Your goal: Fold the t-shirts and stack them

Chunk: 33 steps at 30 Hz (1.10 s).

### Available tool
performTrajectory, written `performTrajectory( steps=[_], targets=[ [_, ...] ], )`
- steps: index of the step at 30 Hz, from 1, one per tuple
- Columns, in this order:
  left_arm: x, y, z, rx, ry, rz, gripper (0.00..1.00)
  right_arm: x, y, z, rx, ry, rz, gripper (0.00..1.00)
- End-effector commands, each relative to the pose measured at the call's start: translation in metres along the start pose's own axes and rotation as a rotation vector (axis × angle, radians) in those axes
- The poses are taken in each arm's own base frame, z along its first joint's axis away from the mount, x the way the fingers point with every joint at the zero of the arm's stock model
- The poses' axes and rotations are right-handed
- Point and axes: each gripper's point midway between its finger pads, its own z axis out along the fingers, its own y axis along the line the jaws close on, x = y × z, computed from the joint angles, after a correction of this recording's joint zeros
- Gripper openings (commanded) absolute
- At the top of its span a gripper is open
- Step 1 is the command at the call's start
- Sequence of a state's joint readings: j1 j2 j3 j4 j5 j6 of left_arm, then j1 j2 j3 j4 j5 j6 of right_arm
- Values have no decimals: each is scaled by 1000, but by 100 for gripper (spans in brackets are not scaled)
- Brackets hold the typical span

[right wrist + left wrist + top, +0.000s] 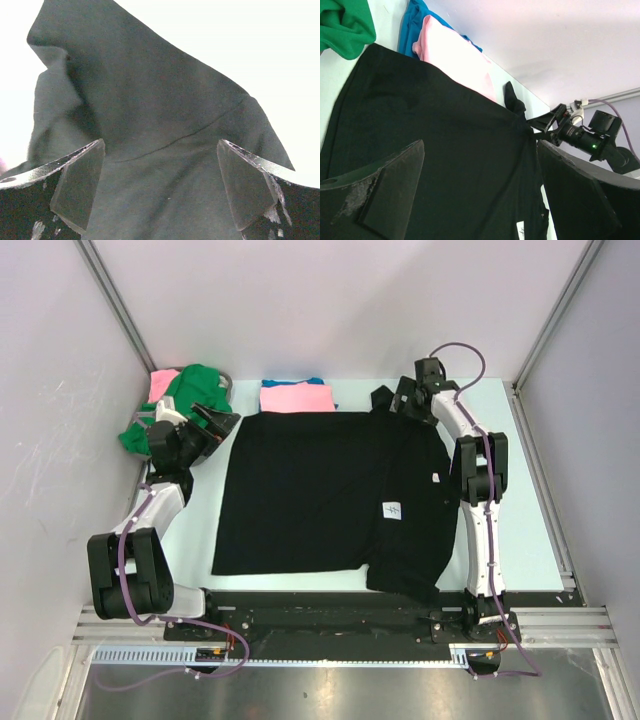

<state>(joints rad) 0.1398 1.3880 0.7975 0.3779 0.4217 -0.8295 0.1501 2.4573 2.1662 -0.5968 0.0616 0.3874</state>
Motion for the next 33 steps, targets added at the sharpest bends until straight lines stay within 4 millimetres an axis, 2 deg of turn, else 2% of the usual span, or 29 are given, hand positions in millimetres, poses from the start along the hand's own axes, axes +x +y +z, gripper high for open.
performTrajectory(
  steps=[1, 7, 14, 19, 28, 33],
  targets=[
    [-5, -1, -1, 5, -17, 12, 98, -49, 39, -41, -116, -107, 26, 100],
    [-3, 0, 0, 2, -12, 9, 98, -45, 79, -39, -286, -74, 111, 100],
    [-3, 1, 1, 2, -12, 8, 98, -31, 105, -26, -346, -36, 167, 100],
    [-3, 1, 1, 3, -13, 8, 98, -31, 119, -19, -408, -31, 212, 100],
    [-3, 0, 2, 6, -11, 15, 98, -46, 134, -13, -479, -102, 243, 100],
    [-3, 3, 2, -2, -10, 18, 98, -62, 159, -19, -585, -181, 232, 100]
  ],
)
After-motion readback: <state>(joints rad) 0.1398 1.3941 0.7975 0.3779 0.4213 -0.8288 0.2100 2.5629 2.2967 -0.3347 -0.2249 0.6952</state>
